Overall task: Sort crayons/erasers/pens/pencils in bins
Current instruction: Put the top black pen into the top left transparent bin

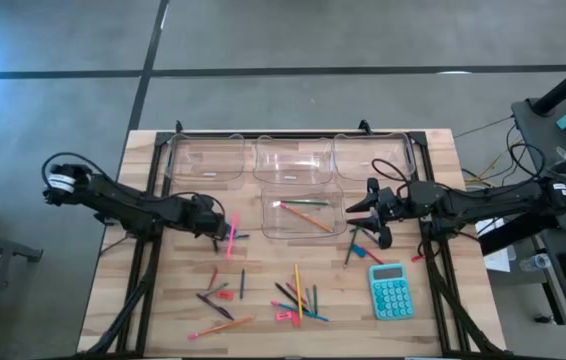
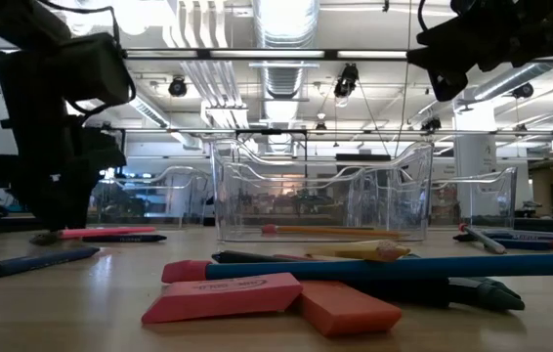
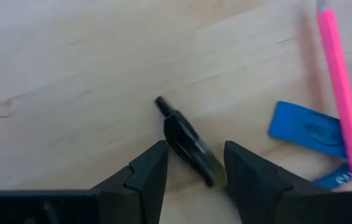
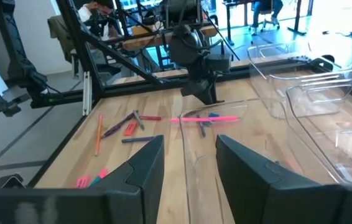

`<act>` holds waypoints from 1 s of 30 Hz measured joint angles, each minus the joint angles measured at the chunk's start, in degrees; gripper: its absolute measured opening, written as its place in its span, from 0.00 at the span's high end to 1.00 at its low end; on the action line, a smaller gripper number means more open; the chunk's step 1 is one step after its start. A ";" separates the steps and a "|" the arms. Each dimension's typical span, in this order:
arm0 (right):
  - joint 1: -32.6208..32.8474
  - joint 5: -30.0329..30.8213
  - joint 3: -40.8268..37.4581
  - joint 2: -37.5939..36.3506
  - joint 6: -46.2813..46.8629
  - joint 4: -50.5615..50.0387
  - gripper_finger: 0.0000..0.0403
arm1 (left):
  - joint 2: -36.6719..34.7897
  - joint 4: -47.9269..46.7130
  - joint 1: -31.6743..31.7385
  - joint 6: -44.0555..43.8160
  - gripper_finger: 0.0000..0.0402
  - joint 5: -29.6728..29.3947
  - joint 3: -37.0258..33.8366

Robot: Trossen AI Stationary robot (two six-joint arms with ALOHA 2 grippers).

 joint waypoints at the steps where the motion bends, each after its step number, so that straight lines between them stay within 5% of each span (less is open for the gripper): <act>1: 0.00 0.00 -0.01 -0.01 0.02 0.10 0.66 | -0.09 0.76 0.04 0.01 0.64 0.00 -0.60; 8: 0.00 -0.01 -0.01 -0.01 0.02 0.24 0.66 | -0.10 -0.89 0.13 0.63 0.69 2.29 -1.41; 16: 0.00 -0.02 -0.01 -0.03 0.00 0.57 0.66 | -0.06 -3.42 0.13 3.23 0.95 4.07 -1.45; 30: 0.00 -0.02 -0.01 0.01 0.00 0.74 0.66 | -2.20 -9.97 0.05 12.07 0.99 3.78 7.93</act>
